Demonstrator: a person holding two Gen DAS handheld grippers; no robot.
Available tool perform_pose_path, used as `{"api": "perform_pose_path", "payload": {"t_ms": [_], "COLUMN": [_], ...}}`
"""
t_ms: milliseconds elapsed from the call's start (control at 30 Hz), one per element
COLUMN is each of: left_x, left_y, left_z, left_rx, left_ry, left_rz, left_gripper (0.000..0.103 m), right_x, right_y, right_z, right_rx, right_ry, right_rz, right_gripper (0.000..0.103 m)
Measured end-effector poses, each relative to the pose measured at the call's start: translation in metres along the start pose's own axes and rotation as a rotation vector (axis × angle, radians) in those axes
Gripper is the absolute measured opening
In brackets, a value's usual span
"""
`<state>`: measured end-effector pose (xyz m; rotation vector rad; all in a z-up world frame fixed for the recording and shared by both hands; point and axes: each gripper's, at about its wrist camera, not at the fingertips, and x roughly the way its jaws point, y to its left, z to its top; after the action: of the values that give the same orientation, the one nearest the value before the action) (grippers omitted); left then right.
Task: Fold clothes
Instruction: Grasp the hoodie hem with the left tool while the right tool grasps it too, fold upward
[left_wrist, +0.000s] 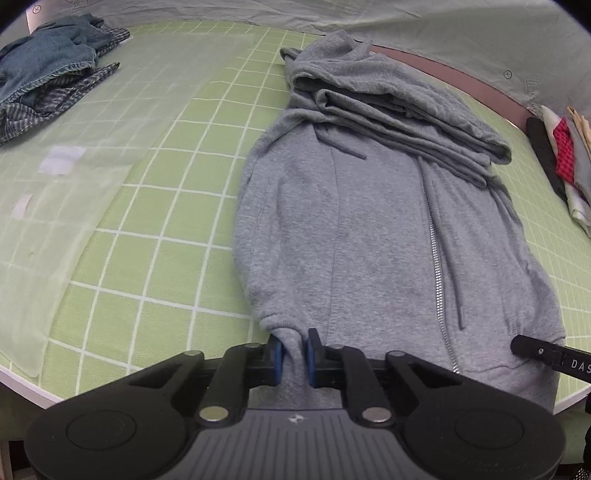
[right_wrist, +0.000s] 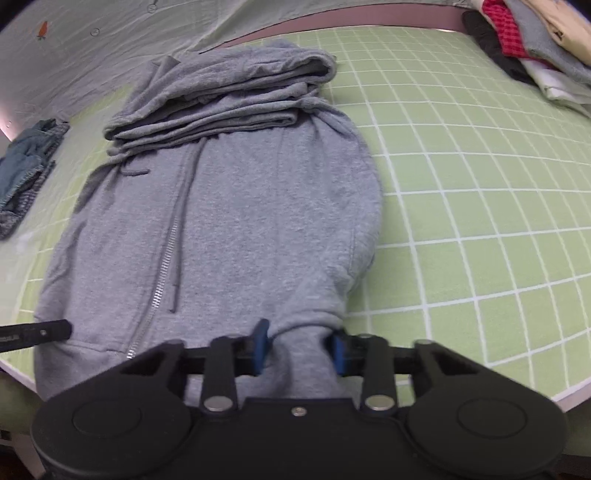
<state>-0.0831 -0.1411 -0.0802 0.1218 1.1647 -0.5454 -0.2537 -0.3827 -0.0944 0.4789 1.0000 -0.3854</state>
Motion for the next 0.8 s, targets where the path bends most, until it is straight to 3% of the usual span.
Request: {"api": "perform_pose_path", "payload": {"t_ms": [167,400,600,800], "left_x": [-0.022,-0.033,-0.017,0.048], "left_y": [-0.001,0.000,-0.008,-0.019], "left_z": [0.036,0.112,0.178,0.224], "left_rx": [-0.068,-0.154,-0.157,-0.157], "left_ry": [-0.094,-0.230,-0.304,-0.219], "left_rz": [-0.062,-0.128,-0.139,-0.089], "left_gripper": [0.010,0.010,0.011,0.015], "right_x": [-0.017,-0.025,-0.008,0.051], "right_y": [0.000,0.000,-0.002,-0.006], "right_z": [0.032,0.106,0.169,0.210], "right_rx": [0.028,0.037,0.021,0.029], "right_ry": [-0.094,-0.238,-0.320,-0.260], "right_rz": [0.093,0.126,0.113,0.054], "right_gripper": [0.018,0.018,0.018,0.023]}}
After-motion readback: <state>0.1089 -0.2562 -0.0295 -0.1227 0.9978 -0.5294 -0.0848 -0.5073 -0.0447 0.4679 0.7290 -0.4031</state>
